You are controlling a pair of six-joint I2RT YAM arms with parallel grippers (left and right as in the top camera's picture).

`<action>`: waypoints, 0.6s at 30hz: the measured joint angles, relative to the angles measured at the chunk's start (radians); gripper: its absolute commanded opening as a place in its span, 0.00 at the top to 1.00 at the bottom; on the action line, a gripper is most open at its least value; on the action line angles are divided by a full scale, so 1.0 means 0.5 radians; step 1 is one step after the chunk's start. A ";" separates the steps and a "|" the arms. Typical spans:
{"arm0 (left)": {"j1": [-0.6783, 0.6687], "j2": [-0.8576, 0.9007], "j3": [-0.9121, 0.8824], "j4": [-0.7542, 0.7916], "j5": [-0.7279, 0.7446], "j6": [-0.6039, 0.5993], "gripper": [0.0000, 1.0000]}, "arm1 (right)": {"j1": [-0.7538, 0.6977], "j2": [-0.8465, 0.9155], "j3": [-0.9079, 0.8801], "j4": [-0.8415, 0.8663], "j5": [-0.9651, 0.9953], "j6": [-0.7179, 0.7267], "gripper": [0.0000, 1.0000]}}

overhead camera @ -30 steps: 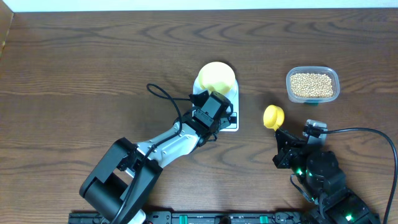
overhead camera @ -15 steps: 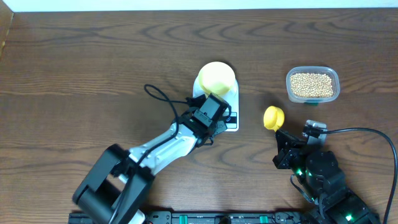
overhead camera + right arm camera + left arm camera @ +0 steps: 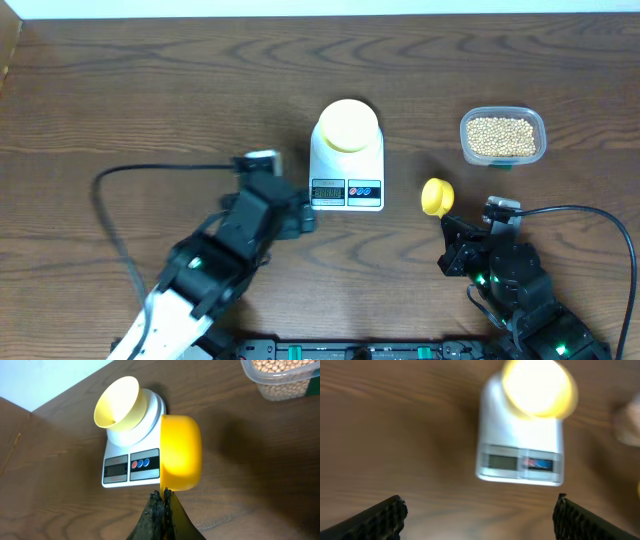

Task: Scoop item into bowl and weigh 50g on scale
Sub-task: 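Retract the left gripper from the scale toward the left side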

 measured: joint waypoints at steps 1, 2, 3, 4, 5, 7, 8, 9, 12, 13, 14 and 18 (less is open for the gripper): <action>0.015 -0.051 -0.001 -0.086 -0.087 0.030 0.04 | 0.000 0.000 0.000 -0.001 -0.001 0.000 0.99; 0.033 -0.100 -0.001 -0.172 -0.178 0.068 0.04 | 0.000 -0.001 0.000 -0.001 -0.003 0.001 0.99; 0.038 -0.123 -0.001 -0.203 -0.226 0.087 0.04 | 0.000 -0.001 0.000 0.000 -0.004 0.004 0.99; 0.040 -0.135 -0.001 -0.215 -0.261 0.124 0.04 | 0.000 -0.001 0.000 -0.001 -0.004 0.008 0.99; 0.040 -0.137 -0.001 -0.214 -0.274 0.199 0.04 | 0.000 -0.001 0.000 0.000 -0.008 0.011 0.99; 0.047 -0.136 -0.001 -0.228 -0.206 0.437 0.04 | 0.000 -0.001 0.000 0.000 -0.021 0.018 0.99; 0.056 -0.135 0.006 -0.260 -0.138 0.551 0.04 | 0.000 -0.001 0.000 0.000 -0.031 0.018 0.99; 0.080 -0.132 0.029 -0.317 -0.065 0.652 0.04 | 0.000 -0.001 0.000 -0.002 -0.038 0.022 0.99; 0.233 -0.119 0.238 -0.534 0.146 0.951 0.04 | 0.000 -0.001 0.000 -0.002 -0.048 0.024 0.99; 0.303 -0.118 0.353 -0.612 0.223 1.054 0.04 | 0.000 -0.001 0.000 -0.002 -0.050 0.024 0.99; 0.363 -0.122 0.456 -0.674 0.285 1.145 0.04 | 0.000 -0.001 0.000 -0.003 -0.051 0.024 0.99; 0.597 -0.138 0.799 -0.867 0.587 1.507 0.04 | 0.000 -0.001 0.000 -0.004 -0.057 0.024 0.99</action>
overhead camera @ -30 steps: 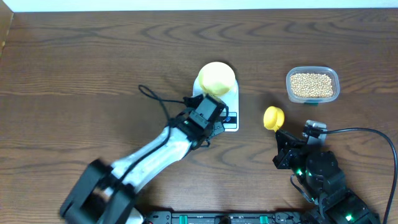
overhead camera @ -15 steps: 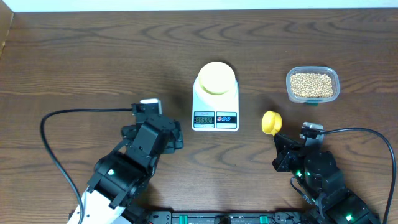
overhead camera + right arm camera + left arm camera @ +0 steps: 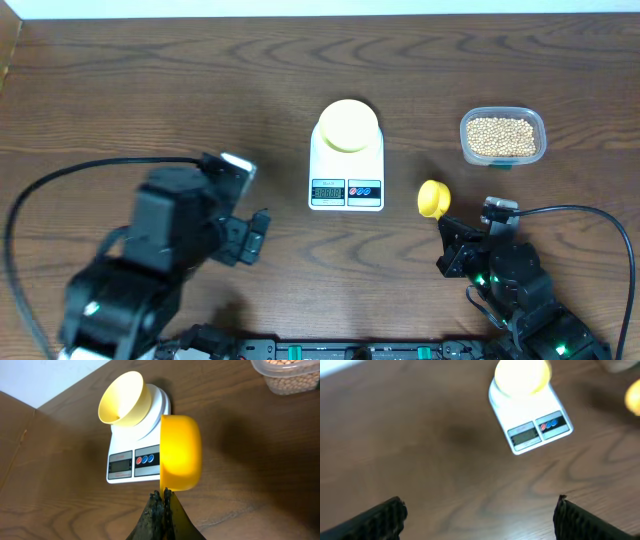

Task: Scoop item into bowl and weigh 50g on scale
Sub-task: 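Retract the left gripper from the scale toward the left side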

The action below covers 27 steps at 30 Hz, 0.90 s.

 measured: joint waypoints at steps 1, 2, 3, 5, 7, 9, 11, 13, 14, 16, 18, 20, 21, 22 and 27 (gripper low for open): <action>0.027 -0.011 0.031 -0.014 0.047 0.051 0.04 | 0.000 0.000 0.000 0.000 -0.011 -0.001 0.99; 0.044 -0.018 0.043 -0.028 0.079 0.094 0.04 | 0.000 0.001 0.000 0.005 -0.021 0.000 0.99; 0.055 -0.021 0.046 -0.045 0.099 0.130 0.04 | 0.000 0.000 0.000 0.014 -0.040 0.002 0.99; 0.069 -0.006 0.046 -0.092 0.113 0.185 0.04 | 0.000 0.000 0.000 0.021 -0.082 0.008 0.99; 0.069 0.011 0.046 -0.125 0.120 0.206 0.04 | 0.000 0.000 0.000 0.021 -0.120 0.008 0.99; 0.069 0.016 0.046 -0.141 0.121 0.224 0.04 | 0.000 0.000 0.000 0.025 -0.143 0.008 0.99; 0.069 0.015 0.046 -0.149 0.120 0.235 0.04 | 0.000 0.000 0.000 0.052 -0.162 0.008 0.99; 0.069 0.015 0.046 -0.156 0.120 0.235 0.04 | 0.000 0.000 0.000 0.090 -0.195 0.008 0.99; 0.069 0.016 0.046 -0.158 0.120 0.235 0.04 | 0.000 0.001 0.000 0.116 -0.218 0.008 0.99; 0.069 0.015 0.046 -0.163 0.121 0.236 0.04 | 0.000 0.000 0.000 0.147 -0.259 0.008 0.99; 0.069 0.016 0.046 -0.161 0.120 0.253 0.04 | 0.000 0.000 0.000 0.150 -0.274 0.008 0.99; 0.069 0.016 0.046 -0.160 0.122 0.296 0.04 | 0.000 0.000 0.000 0.149 -0.291 0.008 0.99; 0.069 0.019 0.046 -0.162 0.134 0.329 0.04 | 0.000 0.000 0.000 0.148 -0.297 0.008 0.99; 0.069 0.026 0.046 -0.169 0.153 0.361 0.04 | 0.000 0.000 0.000 0.147 -0.300 0.008 0.99; 0.069 0.092 0.046 -0.206 0.256 0.506 0.04 | 0.000 0.000 0.000 0.102 -0.301 0.008 0.99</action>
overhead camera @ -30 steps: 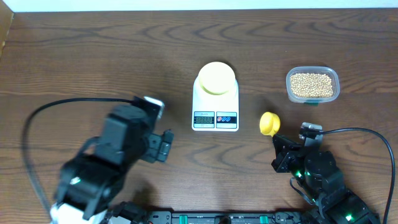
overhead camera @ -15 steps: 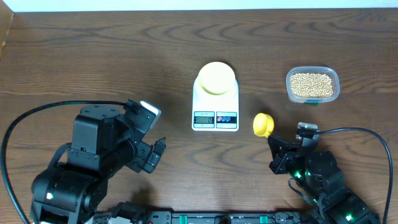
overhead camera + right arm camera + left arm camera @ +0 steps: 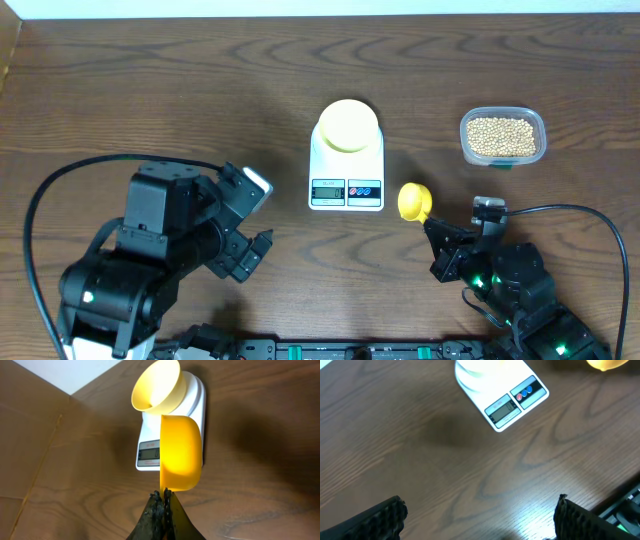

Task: Scoop item into bowl and weigh 50g on scale
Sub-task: 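Retract the left gripper from the scale toward the left side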

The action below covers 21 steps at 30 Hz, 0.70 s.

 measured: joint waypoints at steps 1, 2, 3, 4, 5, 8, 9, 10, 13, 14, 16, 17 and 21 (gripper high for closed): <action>0.002 0.014 0.000 -0.017 0.021 0.028 0.04 | 0.000 0.000 0.000 -0.010 0.000 0.000 0.99; 0.005 0.025 0.000 -0.031 0.036 0.048 0.04 | 0.000 0.000 0.000 -0.021 0.000 0.000 0.99; 0.020 0.037 0.000 -0.044 0.060 0.073 0.04 | 0.000 0.000 0.000 -0.028 -0.001 0.000 0.99; 0.043 0.050 0.004 -0.063 0.079 0.098 0.04 | 0.000 0.000 0.000 -0.037 -0.001 0.000 0.99; 0.077 0.068 0.019 -0.093 0.097 0.118 0.04 | 0.000 0.000 0.000 -0.043 -0.001 0.000 0.99; 0.249 0.149 0.120 -0.174 0.214 0.224 0.04 | 0.000 0.000 0.000 -0.045 -0.003 0.000 0.99; 0.298 0.170 0.149 -0.191 0.256 0.257 0.04 | 0.000 0.000 0.000 -0.046 -0.004 0.000 0.99; 0.356 0.192 0.177 -0.202 0.298 0.285 0.04 | 0.000 0.000 0.000 -0.045 -0.005 0.000 0.99; 0.446 0.232 0.201 -0.234 0.365 0.331 0.04 | 0.000 0.000 0.000 -0.047 -0.005 0.000 0.99; 0.459 0.242 0.201 -0.249 0.383 0.346 0.04 | 0.000 0.000 0.000 -0.048 -0.005 0.000 0.99; 0.465 0.255 0.201 -0.257 0.410 0.363 0.03 | 0.000 0.000 0.000 -0.048 -0.005 0.000 0.99; 0.466 0.255 0.201 -0.257 0.420 0.366 0.04 | 0.000 0.000 0.000 -0.048 -0.005 0.000 0.99; 0.466 0.249 0.201 -0.253 0.446 0.372 0.04 | 0.000 0.000 0.000 -0.050 -0.005 0.000 0.99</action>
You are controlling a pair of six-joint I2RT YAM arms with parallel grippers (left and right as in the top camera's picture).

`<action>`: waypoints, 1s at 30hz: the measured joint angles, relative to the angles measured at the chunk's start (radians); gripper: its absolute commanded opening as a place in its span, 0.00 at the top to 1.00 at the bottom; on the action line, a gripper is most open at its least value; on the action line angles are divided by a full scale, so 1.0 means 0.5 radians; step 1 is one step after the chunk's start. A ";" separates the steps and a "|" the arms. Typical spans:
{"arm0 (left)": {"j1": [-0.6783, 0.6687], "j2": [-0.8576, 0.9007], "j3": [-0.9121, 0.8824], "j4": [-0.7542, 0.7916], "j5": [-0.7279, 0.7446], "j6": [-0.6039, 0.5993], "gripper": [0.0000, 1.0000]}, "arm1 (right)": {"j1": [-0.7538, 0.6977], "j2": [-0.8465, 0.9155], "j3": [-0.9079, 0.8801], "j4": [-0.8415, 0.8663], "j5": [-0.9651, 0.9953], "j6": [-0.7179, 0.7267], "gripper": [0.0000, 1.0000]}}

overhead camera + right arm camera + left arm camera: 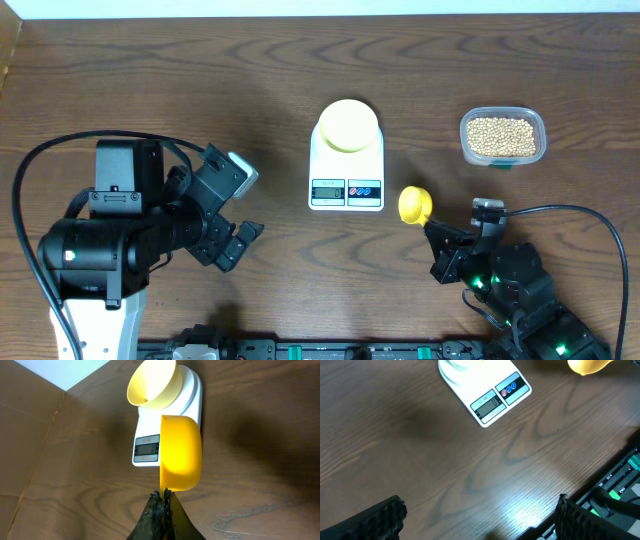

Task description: Scoop item into bowl and weigh 50g on scale

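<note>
A white digital scale (347,165) stands mid-table with a pale yellow bowl (347,125) on its platform; the scale also shows in the left wrist view (487,390) and right wrist view (150,447), its display lit. My right gripper (163,494) is shut on the handle of a yellow scoop (181,452), held on edge just right of the scale (414,204). A clear tub of soybeans (502,137) sits at the far right. My left gripper (479,510) hangs open and empty, high over the table's left front.
The table's front edge with dark rails and cabling (612,495) lies under the left gripper's right finger. A black cable (60,160) loops round the left arm. The back edge meets a white wall (320,8).
My left arm has drawn a little further back and left from the scale, still open. The right gripper with the scoop has barely shifted.
At first my left gripper hung open close in front of the scale and the right held the scoop right of it. The left arm then stood further left and higher at each moment. The scoop has ended up slightly nearer the scale.
</note>
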 measured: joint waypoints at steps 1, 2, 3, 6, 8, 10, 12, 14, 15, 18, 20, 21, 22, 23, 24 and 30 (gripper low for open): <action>0.000 0.000 0.000 0.005 0.001 0.000 0.04 | 0.000 0.000 0.000 -0.001 0.000 0.000 0.99; 0.000 0.000 0.000 0.012 0.004 0.000 0.04 | 0.000 0.000 0.000 -0.005 0.000 0.000 0.99; 0.000 0.000 0.000 0.027 0.020 0.000 0.04 | 0.000 0.000 0.000 -0.012 -0.001 0.000 0.99; 0.000 0.000 0.000 0.045 0.063 0.002 0.04 | 0.000 0.000 0.000 -0.014 0.000 0.000 0.99; 0.001 0.000 0.000 0.045 0.078 0.002 0.04 | 0.000 0.000 0.000 -0.019 -0.001 0.000 0.99; 0.002 0.000 0.000 0.045 0.091 0.010 0.04 | 0.000 0.000 0.000 -0.033 -0.001 0.000 0.99; 0.002 0.000 0.000 0.045 0.093 0.020 0.04 | 0.000 0.000 0.000 -0.040 -0.001 0.000 0.99; 0.002 0.000 0.000 0.045 0.097 0.033 0.04 | 0.000 0.000 0.000 -0.040 -0.001 0.000 0.99; 0.002 0.000 0.000 0.044 0.097 0.036 0.03 | 0.000 0.000 0.000 -0.040 -0.001 0.000 0.99; 0.002 0.000 0.000 0.018 0.097 0.060 0.04 | 0.000 0.000 0.000 -0.040 -0.001 0.000 0.99; 0.002 0.000 0.000 -0.008 0.097 0.089 0.04 | 0.000 0.000 0.000 -0.040 0.000 0.000 0.99; 0.002 0.000 0.000 -0.024 0.098 0.106 0.04 | 0.000 0.000 0.000 -0.041 -0.001 0.000 0.99; 0.002 0.000 0.000 -0.034 0.097 0.129 0.04 | 0.000 0.000 0.000 -0.041 -0.001 0.000 0.99; 0.002 0.000 0.000 -0.033 0.097 0.144 0.04 | 0.000 0.000 0.000 -0.042 -0.001 0.000 0.99; 0.002 0.000 -0.002 -0.033 0.097 0.157 0.04 | 0.000 0.000 0.000 -0.042 0.000 0.000 0.99; 0.002 -0.005 -0.116 0.030 0.097 0.226 0.04 | 0.000 0.000 0.000 -0.079 -0.001 0.000 0.99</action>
